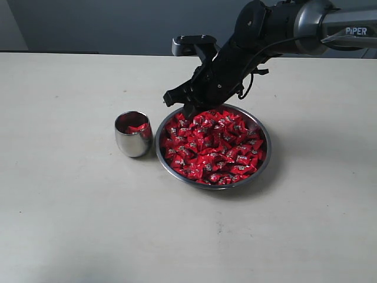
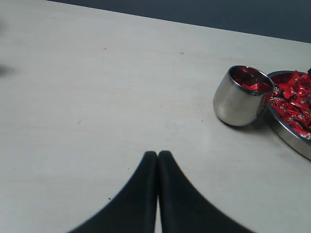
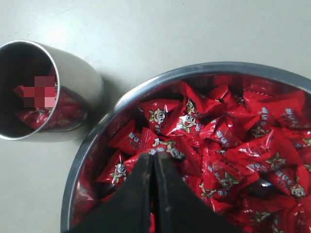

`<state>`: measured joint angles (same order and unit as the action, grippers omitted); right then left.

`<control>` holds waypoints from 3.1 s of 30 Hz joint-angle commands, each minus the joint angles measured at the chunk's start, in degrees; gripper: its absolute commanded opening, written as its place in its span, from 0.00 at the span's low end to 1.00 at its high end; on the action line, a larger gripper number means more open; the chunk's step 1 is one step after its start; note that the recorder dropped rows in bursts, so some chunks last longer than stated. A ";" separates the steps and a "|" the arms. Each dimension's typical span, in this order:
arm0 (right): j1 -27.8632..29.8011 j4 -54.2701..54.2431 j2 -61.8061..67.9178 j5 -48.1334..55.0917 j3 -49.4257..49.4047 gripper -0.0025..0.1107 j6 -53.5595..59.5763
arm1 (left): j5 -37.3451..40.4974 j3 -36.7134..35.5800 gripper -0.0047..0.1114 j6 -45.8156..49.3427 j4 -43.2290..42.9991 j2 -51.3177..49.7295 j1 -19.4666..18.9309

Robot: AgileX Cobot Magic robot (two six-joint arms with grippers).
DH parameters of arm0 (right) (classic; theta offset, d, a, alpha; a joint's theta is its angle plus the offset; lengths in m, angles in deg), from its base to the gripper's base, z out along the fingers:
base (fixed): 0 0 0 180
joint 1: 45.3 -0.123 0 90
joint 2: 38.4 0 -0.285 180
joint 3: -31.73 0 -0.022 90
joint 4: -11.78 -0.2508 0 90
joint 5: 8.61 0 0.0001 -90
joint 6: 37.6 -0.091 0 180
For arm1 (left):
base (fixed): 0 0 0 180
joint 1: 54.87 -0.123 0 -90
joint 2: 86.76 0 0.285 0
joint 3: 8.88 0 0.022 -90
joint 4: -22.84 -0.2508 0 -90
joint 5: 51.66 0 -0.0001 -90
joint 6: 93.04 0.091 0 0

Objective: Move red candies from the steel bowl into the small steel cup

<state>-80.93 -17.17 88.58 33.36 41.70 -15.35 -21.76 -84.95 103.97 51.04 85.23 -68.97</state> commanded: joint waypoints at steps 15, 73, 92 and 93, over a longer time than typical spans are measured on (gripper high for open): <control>0.24 0.27 -0.59 0.10 -0.12 0.02 0.22 | -0.04 -0.10 0.04 -0.09 0.06 0.22 -0.09; -6.35 -12.70 0.72 5.72 9.45 0.02 9.56 | -0.30 -0.10 0.04 -0.09 0.06 0.22 -0.09; -7.69 -7.36 5.95 5.72 16.09 0.37 8.24 | -0.30 -0.10 0.04 -0.09 0.06 0.22 -0.09; -7.56 -5.97 5.24 5.87 16.09 0.37 7.19 | -0.30 -0.10 0.04 -0.09 0.06 0.22 -0.09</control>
<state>-88.82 -25.20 95.79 38.77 57.31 -6.98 -21.76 -84.95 103.97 51.04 85.23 -68.97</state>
